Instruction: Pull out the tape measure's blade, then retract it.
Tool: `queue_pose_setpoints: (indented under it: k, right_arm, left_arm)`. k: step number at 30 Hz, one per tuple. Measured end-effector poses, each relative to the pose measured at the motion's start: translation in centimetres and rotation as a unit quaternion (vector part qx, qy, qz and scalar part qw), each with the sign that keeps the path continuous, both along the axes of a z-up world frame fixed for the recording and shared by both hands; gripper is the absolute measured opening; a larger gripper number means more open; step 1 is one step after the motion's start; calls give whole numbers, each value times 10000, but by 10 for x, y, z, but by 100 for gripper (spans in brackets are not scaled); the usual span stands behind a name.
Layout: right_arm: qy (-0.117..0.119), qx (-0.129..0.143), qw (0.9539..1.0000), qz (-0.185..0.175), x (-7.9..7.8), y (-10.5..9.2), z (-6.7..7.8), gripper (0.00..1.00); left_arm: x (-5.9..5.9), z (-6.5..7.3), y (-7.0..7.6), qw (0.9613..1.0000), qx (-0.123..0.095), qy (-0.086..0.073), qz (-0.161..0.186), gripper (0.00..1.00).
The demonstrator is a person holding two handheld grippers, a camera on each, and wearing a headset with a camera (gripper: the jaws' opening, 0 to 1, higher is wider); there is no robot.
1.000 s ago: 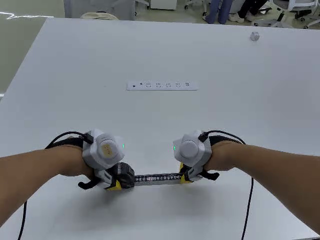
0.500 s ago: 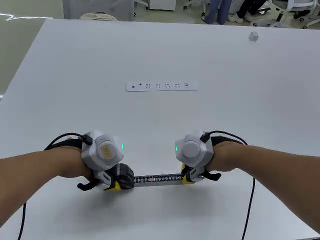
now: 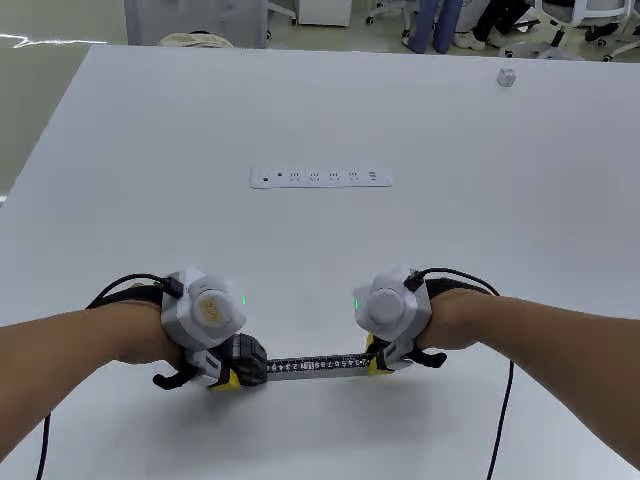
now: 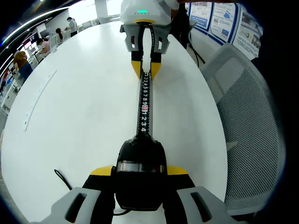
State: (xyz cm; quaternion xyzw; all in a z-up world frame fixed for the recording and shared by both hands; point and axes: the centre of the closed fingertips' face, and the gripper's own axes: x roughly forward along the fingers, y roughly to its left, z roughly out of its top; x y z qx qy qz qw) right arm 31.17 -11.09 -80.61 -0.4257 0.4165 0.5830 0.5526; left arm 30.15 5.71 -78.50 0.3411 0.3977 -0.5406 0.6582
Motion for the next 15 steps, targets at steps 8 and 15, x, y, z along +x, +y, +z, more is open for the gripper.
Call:
queue_pose_setpoints:
  k: [8,15]
  right_arm:
    - [2,3,10000,-19,0,-5,0,13]
    - [-8,-20,10000,-41,0,-10,-2,13]
  left_arm:
    - [0,0,0,10000,8,1,-1,36]
    - [0,0,0,10000,2,0,-4,36]
